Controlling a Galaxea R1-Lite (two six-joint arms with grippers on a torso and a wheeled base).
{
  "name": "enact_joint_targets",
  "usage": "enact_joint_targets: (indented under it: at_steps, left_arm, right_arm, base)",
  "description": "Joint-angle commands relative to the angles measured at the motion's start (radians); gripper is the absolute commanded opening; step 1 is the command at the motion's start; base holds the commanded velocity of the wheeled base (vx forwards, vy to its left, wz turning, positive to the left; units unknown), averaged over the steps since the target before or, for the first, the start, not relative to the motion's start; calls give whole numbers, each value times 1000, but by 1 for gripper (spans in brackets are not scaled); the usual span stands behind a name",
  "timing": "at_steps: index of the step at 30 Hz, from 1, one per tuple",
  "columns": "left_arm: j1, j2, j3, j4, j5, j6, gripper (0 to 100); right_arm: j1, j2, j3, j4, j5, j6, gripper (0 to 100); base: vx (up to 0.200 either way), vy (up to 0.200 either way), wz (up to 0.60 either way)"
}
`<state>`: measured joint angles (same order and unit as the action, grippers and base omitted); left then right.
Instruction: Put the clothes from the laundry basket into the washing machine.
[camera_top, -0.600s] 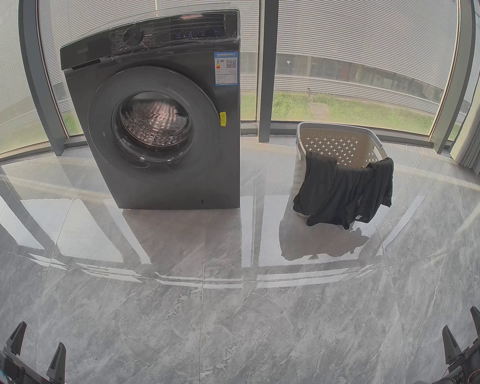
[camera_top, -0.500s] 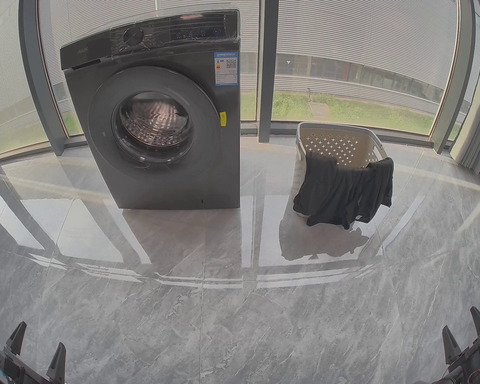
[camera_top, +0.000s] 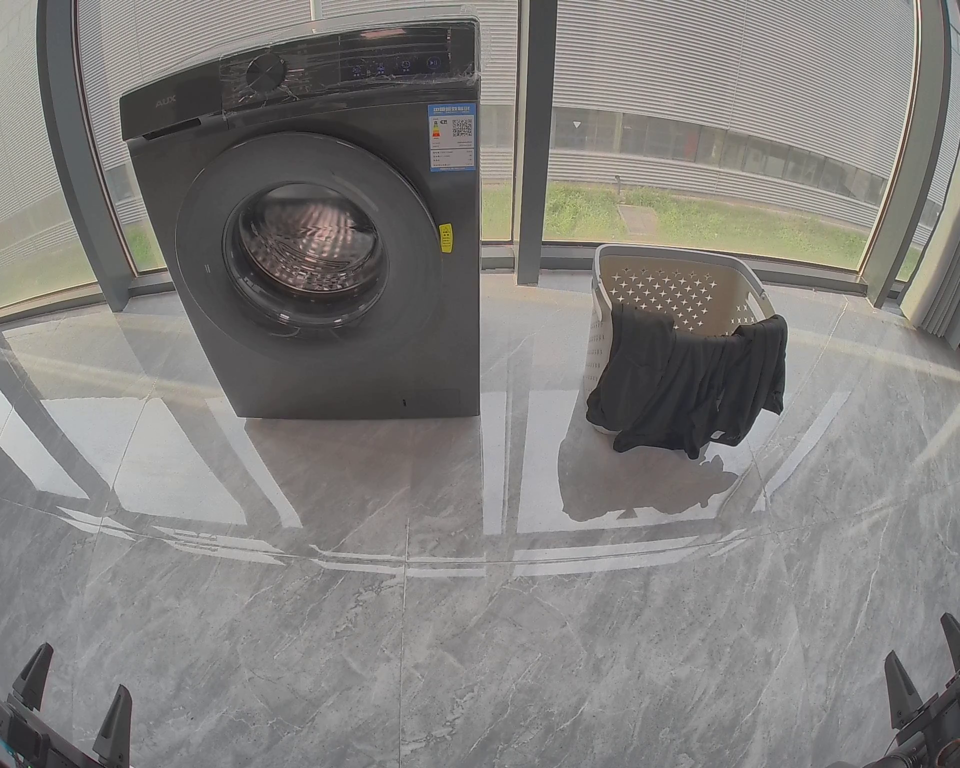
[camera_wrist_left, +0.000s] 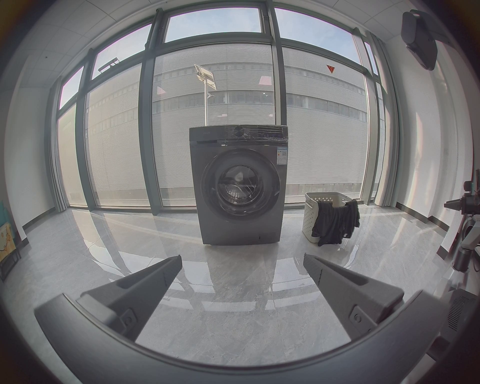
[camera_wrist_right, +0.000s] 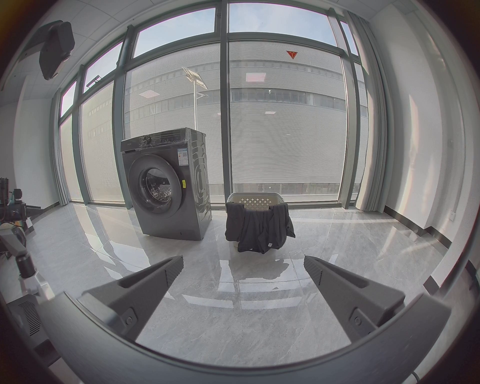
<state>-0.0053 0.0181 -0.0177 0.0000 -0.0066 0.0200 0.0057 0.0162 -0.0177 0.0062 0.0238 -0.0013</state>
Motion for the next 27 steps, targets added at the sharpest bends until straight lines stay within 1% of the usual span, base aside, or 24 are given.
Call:
enact_joint_targets:
  at_steps: [1,7,13,27]
  left_arm:
    - [1,-18,16,0,0,1,100]
    - [1,-18,16,0,2,5,100]
    - [1,-18,16,0,0,0,100]
    - [1,-18,16,0,-1,1,100]
  right_arm:
    - [0,-16,16,0,1,0,100]
    - [0,-16,18,0,1,0,100]
    - [0,-16,18,0,1,0,100]
    - [0,-16,16,0,1,0,100]
  base:
    - [0,0,0]
    - [0,0,0]
    - [0,0,0]
    - [0,0,0]
